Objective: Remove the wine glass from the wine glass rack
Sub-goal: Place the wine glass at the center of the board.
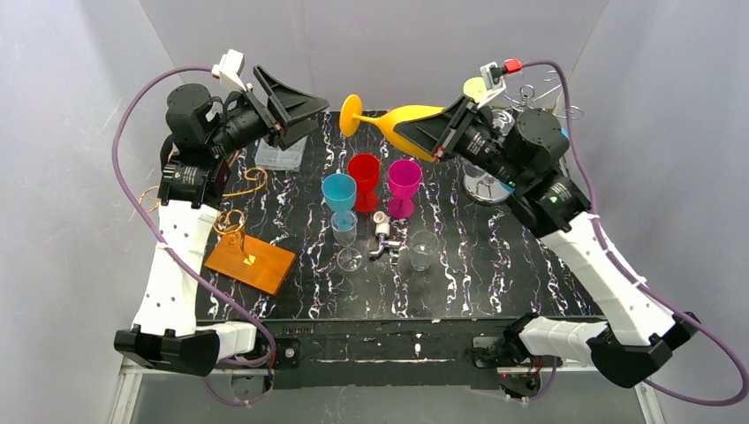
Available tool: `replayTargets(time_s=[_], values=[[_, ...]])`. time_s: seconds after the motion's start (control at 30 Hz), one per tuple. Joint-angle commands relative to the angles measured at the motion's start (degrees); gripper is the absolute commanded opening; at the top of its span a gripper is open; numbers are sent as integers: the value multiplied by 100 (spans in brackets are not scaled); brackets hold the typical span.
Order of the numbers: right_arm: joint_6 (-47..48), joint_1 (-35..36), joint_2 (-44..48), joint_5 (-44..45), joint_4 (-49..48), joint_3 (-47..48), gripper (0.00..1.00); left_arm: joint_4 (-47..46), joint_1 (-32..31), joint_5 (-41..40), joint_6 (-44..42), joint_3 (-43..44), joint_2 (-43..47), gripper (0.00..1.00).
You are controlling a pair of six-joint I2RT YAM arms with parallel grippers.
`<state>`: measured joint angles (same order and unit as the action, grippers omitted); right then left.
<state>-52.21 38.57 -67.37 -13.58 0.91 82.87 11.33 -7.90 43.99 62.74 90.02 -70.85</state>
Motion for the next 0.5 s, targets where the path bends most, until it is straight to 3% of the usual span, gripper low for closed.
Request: replayTargets(time_s=[0.0,0.3,0.47], values=[[815,-14,320,189,1695,502,1,950,-178,-297,-1080,469,29,98],[1443,18,130,-363,4042,802,1,2276,-1041,-1356,-2505,1025,-128,98],[2009,502,-148,71,5148,1006,1,2780,-1542,-2085,-3013,1166,-222,98]])
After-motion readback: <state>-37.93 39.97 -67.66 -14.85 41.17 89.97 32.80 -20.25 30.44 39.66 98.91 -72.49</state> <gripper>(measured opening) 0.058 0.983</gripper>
